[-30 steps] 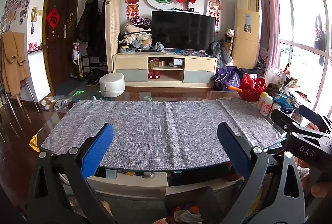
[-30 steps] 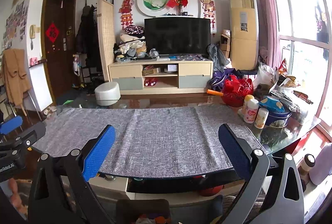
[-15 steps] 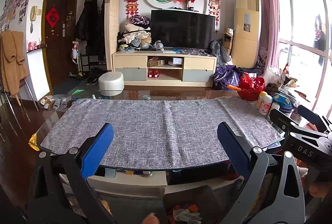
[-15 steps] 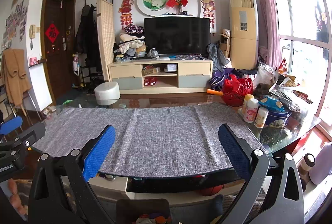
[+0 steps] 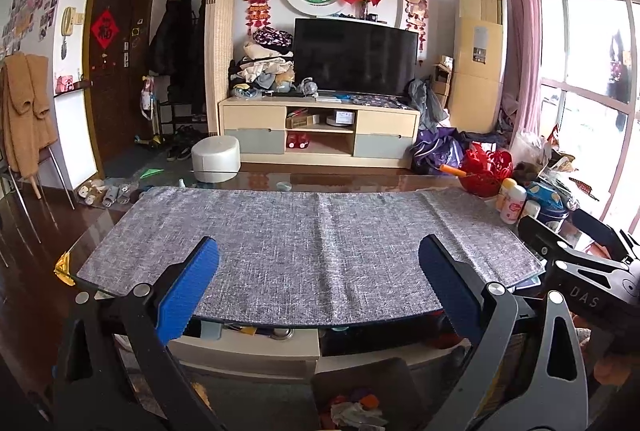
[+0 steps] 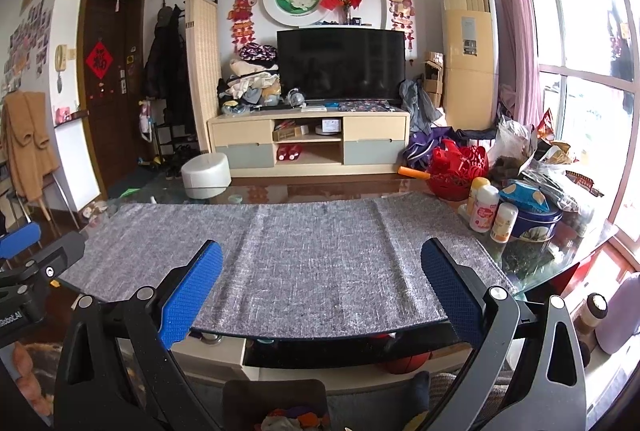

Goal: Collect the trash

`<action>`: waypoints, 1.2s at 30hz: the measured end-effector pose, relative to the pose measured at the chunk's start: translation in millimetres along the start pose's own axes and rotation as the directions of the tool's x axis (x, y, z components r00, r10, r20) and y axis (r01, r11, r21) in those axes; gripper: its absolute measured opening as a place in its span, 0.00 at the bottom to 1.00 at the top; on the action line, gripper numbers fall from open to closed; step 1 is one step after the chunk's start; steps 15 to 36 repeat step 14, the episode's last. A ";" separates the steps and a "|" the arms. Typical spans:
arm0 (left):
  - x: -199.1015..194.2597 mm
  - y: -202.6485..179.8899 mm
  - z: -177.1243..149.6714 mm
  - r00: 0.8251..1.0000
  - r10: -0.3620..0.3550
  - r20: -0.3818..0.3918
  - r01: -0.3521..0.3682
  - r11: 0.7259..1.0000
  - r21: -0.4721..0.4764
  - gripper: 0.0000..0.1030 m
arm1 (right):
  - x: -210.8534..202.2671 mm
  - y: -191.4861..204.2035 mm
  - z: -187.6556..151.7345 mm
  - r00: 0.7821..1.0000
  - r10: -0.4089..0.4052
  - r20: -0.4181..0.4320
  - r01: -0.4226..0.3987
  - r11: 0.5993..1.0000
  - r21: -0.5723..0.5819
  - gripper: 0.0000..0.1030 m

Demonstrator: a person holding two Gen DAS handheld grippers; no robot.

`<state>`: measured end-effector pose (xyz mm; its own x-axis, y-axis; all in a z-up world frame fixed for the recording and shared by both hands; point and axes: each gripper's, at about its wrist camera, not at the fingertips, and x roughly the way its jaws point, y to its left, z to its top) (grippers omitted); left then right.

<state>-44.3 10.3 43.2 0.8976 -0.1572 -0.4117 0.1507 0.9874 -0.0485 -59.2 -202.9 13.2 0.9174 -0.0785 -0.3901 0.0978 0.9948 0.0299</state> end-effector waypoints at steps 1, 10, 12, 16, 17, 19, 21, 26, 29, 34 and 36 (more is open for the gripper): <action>-0.1 0.2 0.0 1.000 0.003 0.002 -0.003 1.000 0.001 0.92 | -0.5 1.3 -0.1 1.000 -0.001 0.001 0.001 1.000 -0.001 0.97; 4.3 1.6 -1.3 1.000 0.021 -0.020 -0.021 1.000 0.004 0.92 | 0.0 1.6 0.1 1.000 -0.002 -0.002 0.002 1.000 0.004 0.97; 4.8 0.9 -1.1 0.999 0.025 -0.020 -0.025 1.000 0.011 0.92 | -0.1 2.2 0.0 1.000 -0.003 -0.002 0.003 1.000 0.003 0.97; 4.8 0.8 -1.0 1.000 0.020 -0.021 -0.020 1.000 0.012 0.92 | 0.0 3.2 -0.2 1.000 -0.003 -0.003 0.003 1.000 0.003 0.97; 4.8 0.8 -1.0 1.000 0.020 -0.021 -0.020 1.000 0.012 0.92 | 0.0 3.2 -0.2 1.000 -0.003 -0.003 0.003 1.000 0.003 0.97; 4.8 0.8 -1.0 1.000 0.020 -0.021 -0.020 1.000 0.012 0.92 | 0.0 3.2 -0.2 1.000 -0.003 -0.003 0.003 1.000 0.003 0.97; 4.8 0.8 -1.0 1.000 0.020 -0.021 -0.020 1.000 0.012 0.92 | 0.0 3.2 -0.2 1.000 -0.003 -0.003 0.003 1.000 0.003 0.97; 4.8 0.8 -1.0 1.000 0.020 -0.021 -0.020 1.000 0.012 0.92 | 0.0 3.2 -0.2 1.000 -0.003 -0.003 0.003 1.000 0.003 0.97; 4.8 0.8 -1.0 1.000 0.020 -0.021 -0.020 1.000 0.012 0.92 | 0.0 3.2 -0.2 1.000 -0.003 -0.003 0.003 1.000 0.003 0.97; 4.8 0.8 -1.0 1.000 0.020 -0.021 -0.020 1.000 0.012 0.92 | 0.0 3.2 -0.2 1.000 -0.003 -0.003 0.003 1.000 0.003 0.97; 4.8 0.8 -1.0 1.000 0.020 -0.021 -0.020 1.000 0.012 0.92 | 0.0 3.2 -0.2 1.000 -0.003 -0.003 0.003 1.000 0.003 0.97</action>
